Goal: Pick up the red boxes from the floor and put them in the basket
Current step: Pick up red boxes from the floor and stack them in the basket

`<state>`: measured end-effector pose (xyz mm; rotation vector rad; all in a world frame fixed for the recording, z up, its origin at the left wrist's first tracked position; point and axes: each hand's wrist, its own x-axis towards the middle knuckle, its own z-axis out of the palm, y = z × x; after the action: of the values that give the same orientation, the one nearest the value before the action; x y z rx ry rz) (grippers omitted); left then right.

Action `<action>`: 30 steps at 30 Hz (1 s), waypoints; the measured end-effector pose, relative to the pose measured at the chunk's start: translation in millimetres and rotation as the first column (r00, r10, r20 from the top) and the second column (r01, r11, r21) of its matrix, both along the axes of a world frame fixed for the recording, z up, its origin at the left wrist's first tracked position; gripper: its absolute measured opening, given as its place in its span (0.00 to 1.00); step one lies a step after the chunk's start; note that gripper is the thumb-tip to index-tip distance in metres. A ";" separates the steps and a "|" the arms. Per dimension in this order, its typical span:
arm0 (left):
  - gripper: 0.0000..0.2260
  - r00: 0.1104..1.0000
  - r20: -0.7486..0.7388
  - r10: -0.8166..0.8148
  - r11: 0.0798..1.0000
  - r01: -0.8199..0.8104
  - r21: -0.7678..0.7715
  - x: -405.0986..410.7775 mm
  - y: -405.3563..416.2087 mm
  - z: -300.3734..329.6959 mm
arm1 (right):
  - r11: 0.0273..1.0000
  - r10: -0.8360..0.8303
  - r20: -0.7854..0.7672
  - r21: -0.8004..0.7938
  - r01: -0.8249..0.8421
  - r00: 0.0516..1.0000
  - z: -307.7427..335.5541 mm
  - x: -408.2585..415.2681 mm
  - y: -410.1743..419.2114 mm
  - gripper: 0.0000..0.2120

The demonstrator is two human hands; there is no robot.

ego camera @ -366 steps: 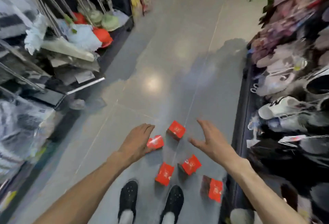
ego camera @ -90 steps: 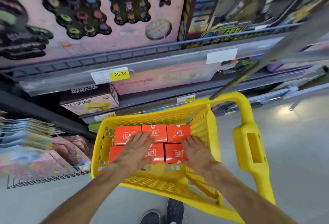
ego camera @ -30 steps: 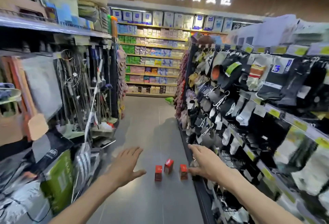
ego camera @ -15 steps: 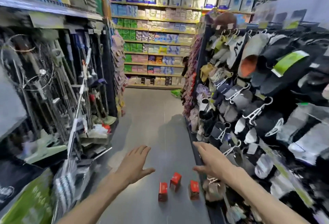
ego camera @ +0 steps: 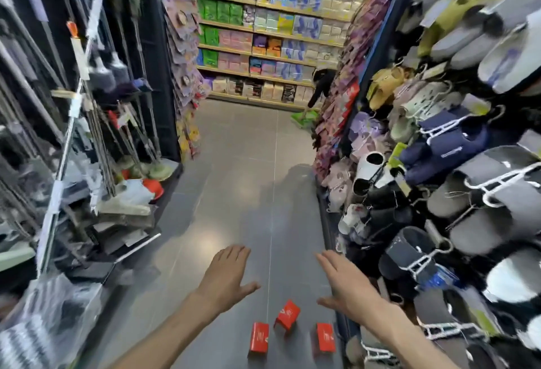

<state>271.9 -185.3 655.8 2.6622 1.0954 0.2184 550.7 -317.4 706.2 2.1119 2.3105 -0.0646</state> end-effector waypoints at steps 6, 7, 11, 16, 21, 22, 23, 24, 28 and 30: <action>0.41 0.998 -0.042 0.050 0.991 -0.054 -0.119 46.1 79.8 -106.6 | 0.992 -0.019 -0.077 -0.126 0.009 0.997 -98.9 52.9 95.1 0.50; 0.39 0.996 -0.053 0.066 0.987 -0.073 -0.146 55.5 88.8 -131.7 | 0.989 -0.018 -0.075 -0.148 0.007 0.997 -121.2 63.6 109.0 0.48; 0.37 0.986 -0.097 0.136 0.961 -0.155 -0.230 84.4 108.9 -244.9 | 0.969 0.035 -0.111 -0.241 -0.061 0.993 -226.0 98.3 156.5 0.47; 0.38 0.964 -0.167 0.208 0.905 -0.254 -0.342 110.5 95.0 -394.6 | 0.932 0.102 -0.125 -0.334 -0.138 0.987 -366.4 128.9 183.8 0.48; 0.43 0.928 -0.241 0.284 0.830 -0.364 -0.422 132.4 61.3 -545.9 | 0.908 0.168 -0.089 -0.374 -0.189 0.982 -498.4 144.8 189.4 0.54; 0.46 0.918 -0.258 0.302 0.810 -0.390 -0.438 136.4 53.6 -573.5 | 0.900 0.169 -0.075 -0.395 -0.184 0.983 -525.4 146.7 189.0 0.54; 0.49 0.907 -0.276 0.317 0.787 -0.414 -0.458 140.1 45.6 -599.2 | 0.890 0.174 -0.059 -0.417 -0.182 0.983 -551.6 147.7 189.5 0.55; 0.51 0.898 -0.293 0.329 0.766 -0.435 -0.473 143.9 37.0 -623.6 | 0.875 0.181 -0.053 -0.446 -0.186 0.982 -577.6 148.2 189.6 0.56; 0.51 0.852 -0.358 0.383 0.651 -0.524 -0.549 158.2 7.7 -695.3 | 0.832 0.230 -0.021 -0.515 -0.208 0.973 -664.5 149.7 188.4 0.53; 0.51 0.815 -0.388 0.431 0.593 -0.580 -0.558 165.1 -0.6 -721.0 | 0.823 0.245 0.003 -0.529 -0.206 0.969 -694.6 150.0 186.8 0.56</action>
<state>437.0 -185.9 -65.2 1.7109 1.6261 -0.3242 700.7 -130.6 11.6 1.5381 2.1544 -0.5444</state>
